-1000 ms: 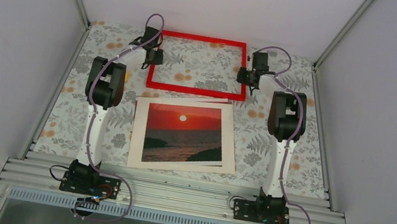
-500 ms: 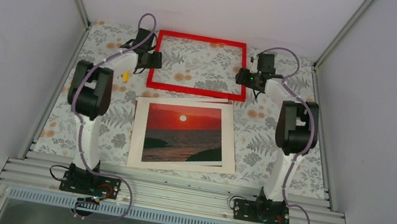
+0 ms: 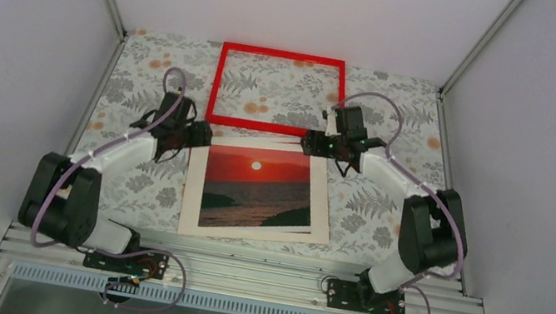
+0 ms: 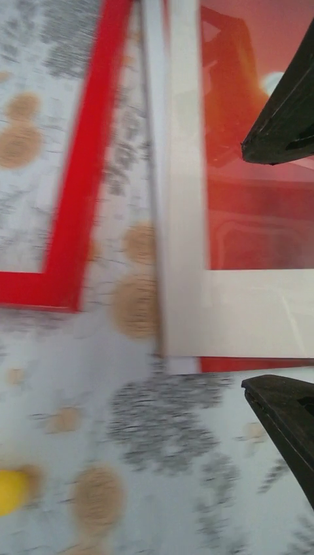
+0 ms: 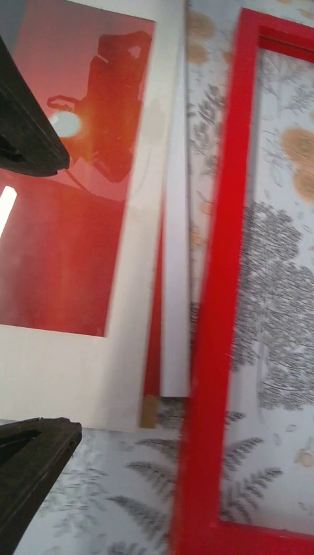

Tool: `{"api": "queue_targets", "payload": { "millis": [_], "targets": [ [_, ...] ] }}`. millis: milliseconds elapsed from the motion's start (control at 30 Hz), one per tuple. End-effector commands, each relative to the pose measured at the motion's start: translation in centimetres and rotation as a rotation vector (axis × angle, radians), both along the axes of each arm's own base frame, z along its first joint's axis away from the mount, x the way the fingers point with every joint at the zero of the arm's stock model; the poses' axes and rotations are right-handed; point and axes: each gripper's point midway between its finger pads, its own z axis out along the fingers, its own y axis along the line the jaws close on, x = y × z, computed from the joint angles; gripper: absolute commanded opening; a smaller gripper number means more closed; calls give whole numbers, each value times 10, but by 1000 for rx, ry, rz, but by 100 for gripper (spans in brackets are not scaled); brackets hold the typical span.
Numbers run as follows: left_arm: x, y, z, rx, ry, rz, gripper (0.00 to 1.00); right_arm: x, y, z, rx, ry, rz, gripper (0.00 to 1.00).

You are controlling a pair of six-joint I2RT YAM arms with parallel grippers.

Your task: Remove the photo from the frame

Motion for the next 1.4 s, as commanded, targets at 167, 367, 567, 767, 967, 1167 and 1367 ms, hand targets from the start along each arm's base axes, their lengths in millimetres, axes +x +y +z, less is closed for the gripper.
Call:
{"api": "queue_targets", "payload": {
  "millis": [167, 367, 567, 767, 967, 1167, 1367],
  "targets": [
    [-73, -1, -33, -31, 66, 52, 83, -65, 3, -6, -20, 23, 6, 86],
    [-98, -1, -43, -38, 95, 41, 85, -85, -2, -24, -30, 66, 3, 88],
    [-109, -16, -57, -93, 121, 10, 85, -89, -2, -17, -22, 47, 1, 89],
    [-113, -25, -71, -111, 151, -12, 85, -97, -3, -17, -35, 41, 9, 90],
    [-111, -49, -74, -139, 150, -58, 85, -106, 3, -13, -12, 18, 24, 93],
    [-96, -78, -65, -186, 117, -99, 85, -113, 12, -12, 3, -9, 53, 100],
    [-80, -96, -43, -224, 51, -131, 85, -121, 31, -12, 16, -32, 107, 100]
  ]
}}
